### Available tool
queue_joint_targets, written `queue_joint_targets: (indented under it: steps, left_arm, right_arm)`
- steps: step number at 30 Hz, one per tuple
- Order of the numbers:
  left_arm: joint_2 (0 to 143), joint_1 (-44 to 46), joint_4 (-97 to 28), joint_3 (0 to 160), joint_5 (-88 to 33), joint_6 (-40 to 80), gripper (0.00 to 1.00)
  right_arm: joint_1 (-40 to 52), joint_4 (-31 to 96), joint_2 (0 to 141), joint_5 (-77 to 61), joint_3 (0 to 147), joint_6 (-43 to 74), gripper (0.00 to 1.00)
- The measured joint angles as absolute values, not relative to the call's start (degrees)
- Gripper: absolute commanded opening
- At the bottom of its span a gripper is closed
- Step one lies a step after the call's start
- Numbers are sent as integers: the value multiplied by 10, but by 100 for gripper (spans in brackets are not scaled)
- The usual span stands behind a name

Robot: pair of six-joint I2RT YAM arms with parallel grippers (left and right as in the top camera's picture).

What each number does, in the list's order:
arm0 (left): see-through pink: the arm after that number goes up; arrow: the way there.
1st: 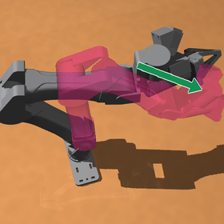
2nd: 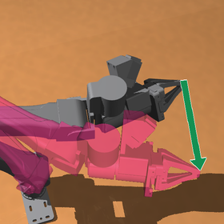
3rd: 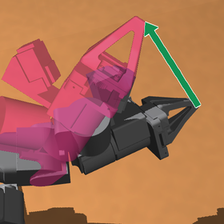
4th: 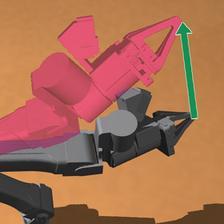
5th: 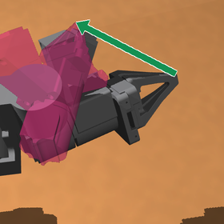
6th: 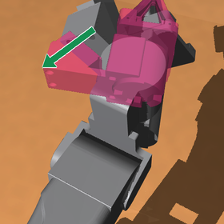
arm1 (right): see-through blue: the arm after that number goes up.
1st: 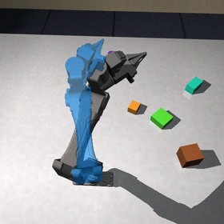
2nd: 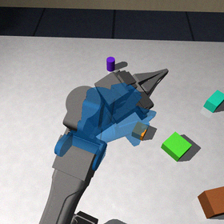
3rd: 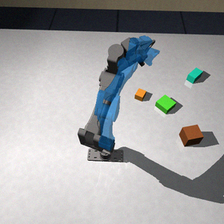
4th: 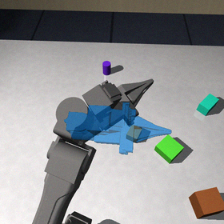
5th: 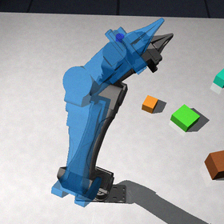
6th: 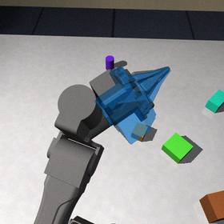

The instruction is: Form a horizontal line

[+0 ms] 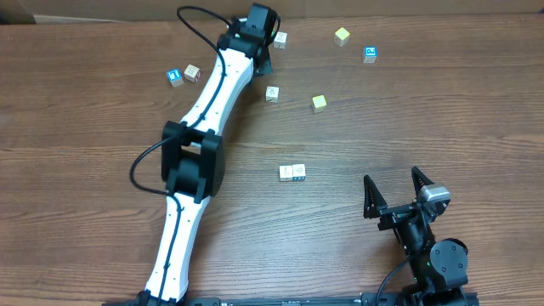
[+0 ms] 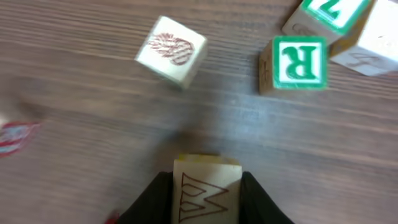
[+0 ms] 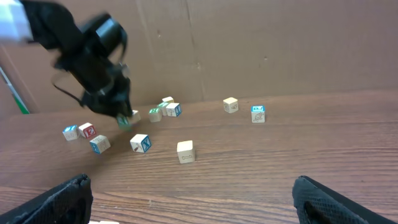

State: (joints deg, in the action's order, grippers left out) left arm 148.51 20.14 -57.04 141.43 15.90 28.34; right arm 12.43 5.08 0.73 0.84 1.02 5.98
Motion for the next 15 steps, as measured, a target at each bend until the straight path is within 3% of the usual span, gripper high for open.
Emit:
queue_joint_targets:
  steps: [15]
  left_arm:
    - [1237,201,-851,1414,87,283,30]
  right_arm:
    - [124,51,7,8,10,60,100]
